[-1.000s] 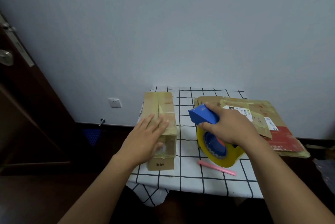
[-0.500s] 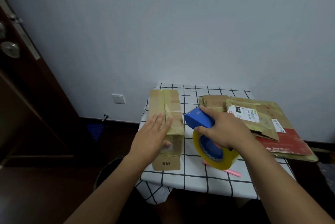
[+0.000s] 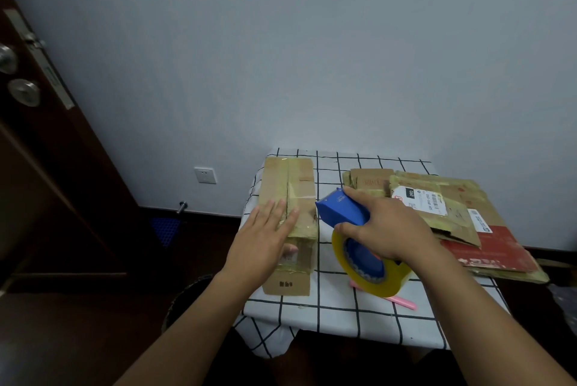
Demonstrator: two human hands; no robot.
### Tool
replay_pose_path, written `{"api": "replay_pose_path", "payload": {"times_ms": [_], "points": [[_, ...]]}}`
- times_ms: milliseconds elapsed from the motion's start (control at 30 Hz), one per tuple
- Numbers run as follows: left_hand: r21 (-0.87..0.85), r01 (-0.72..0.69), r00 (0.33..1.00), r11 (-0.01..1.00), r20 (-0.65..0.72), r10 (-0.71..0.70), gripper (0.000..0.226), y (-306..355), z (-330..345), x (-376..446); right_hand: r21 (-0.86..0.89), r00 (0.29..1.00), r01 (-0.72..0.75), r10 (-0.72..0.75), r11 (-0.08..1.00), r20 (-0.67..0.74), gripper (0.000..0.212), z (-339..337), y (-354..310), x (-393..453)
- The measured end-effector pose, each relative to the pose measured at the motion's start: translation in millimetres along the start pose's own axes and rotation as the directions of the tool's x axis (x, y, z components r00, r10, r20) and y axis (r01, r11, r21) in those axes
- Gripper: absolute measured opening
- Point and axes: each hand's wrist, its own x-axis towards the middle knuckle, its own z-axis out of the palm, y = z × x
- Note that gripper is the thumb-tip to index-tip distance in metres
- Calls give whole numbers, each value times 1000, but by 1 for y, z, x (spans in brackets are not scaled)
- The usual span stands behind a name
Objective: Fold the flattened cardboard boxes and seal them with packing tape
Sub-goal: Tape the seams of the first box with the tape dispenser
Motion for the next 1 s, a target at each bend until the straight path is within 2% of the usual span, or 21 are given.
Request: {"api": "replay_pose_path", "payload": {"times_ms": [100, 267, 500, 567, 733, 800, 1000], "points": [[38, -56, 992, 998, -111, 59, 69, -1, 1, 0, -1, 1000, -2, 2, 1000, -11, 74, -3, 2, 0], [-33, -52, 988, 998, -150, 47, 69, -1, 5, -1, 2, 1000, -10, 10, 1000, -18, 74, -4, 4, -1], [39, -124, 959, 992, -253, 130, 52, 7, 4, 3, 7, 1000, -3, 3, 1000, -27, 75, 1, 7, -1], [37, -119, 965, 992, -232, 124, 55, 9, 0, 7, 2, 1000, 0, 0, 1000, -28, 74, 0, 8, -1], [-54, -1, 1000, 999, -18, 0, 79, 8, -4, 17, -3, 1000, 6, -6, 1000, -25, 74, -2, 13, -2], [-54, 34, 999, 998, 31, -32, 80, 7, -4, 19, -3, 1000, 0, 0, 1000, -23, 75, -2, 16, -2], [-96, 52, 998, 994, -16, -54, 78, 14, -10, 16, 4, 1000, -2, 2, 1000, -16, 75, -1, 19, -2]]}}
